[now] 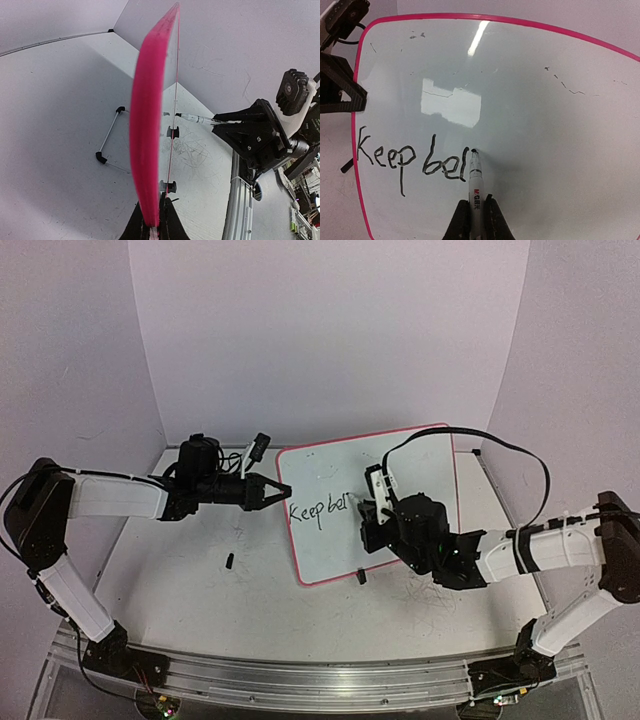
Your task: Write a sentence on the whiteboard
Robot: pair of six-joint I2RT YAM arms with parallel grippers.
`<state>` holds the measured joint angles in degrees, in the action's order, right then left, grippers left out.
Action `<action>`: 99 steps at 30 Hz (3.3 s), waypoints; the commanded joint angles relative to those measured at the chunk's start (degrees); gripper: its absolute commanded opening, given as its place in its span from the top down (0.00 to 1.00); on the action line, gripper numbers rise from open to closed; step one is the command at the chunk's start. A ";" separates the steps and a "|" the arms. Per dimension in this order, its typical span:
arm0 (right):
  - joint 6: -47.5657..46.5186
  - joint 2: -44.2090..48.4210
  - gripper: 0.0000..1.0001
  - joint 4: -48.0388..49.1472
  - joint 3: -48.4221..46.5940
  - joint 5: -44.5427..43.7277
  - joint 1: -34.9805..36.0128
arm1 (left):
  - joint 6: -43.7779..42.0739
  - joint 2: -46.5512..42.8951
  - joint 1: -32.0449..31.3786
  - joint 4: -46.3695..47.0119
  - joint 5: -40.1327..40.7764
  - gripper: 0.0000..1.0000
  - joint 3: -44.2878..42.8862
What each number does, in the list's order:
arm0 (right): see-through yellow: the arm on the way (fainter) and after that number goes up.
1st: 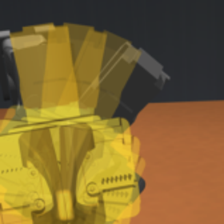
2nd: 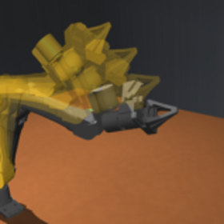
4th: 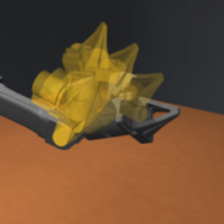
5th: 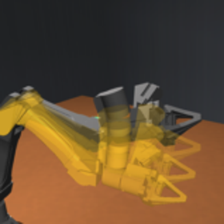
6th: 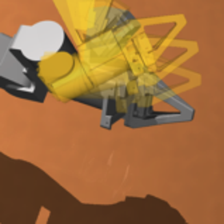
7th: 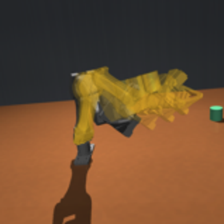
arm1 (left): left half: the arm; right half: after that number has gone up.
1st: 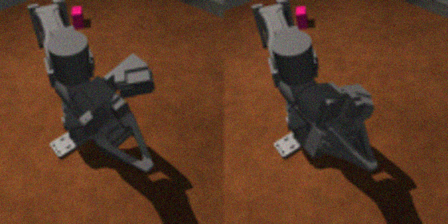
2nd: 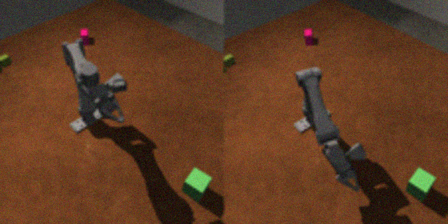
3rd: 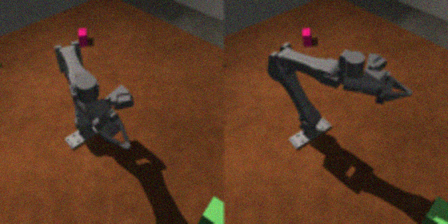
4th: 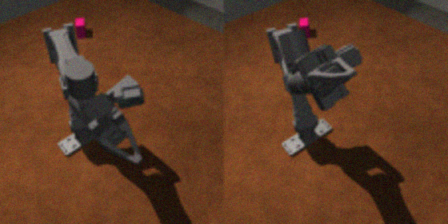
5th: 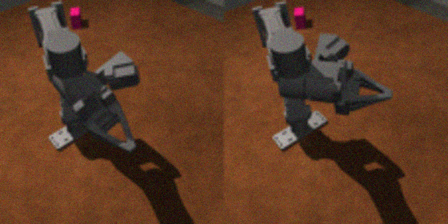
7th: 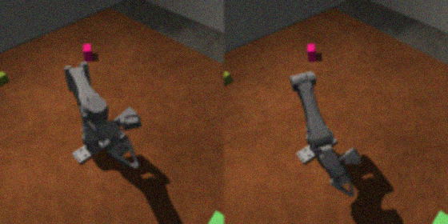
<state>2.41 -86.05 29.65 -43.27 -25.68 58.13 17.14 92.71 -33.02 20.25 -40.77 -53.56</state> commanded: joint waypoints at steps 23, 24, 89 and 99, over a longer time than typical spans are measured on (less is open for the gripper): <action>1.11 -1.37 1.00 -0.85 -1.02 -1.56 -0.32 | -4.40 -1.22 -0.82 -2.76 2.97 1.00 -1.86; 1.13 -1.30 1.00 -1.25 -1.01 -1.65 -0.36 | -4.43 -1.23 -0.82 -2.75 2.98 1.00 -1.86; -0.06 4.35 1.00 2.13 4.48 1.91 -0.16 | -5.94 -1.22 -1.68 -4.17 4.14 1.00 -2.26; 0.82 3.70 1.00 3.49 4.53 1.68 -0.70 | -6.30 -1.36 -1.79 -4.57 4.34 1.00 -2.42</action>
<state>2.99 -81.65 30.51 -38.46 -23.53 57.88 15.88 92.29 -33.99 18.94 -39.56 -54.13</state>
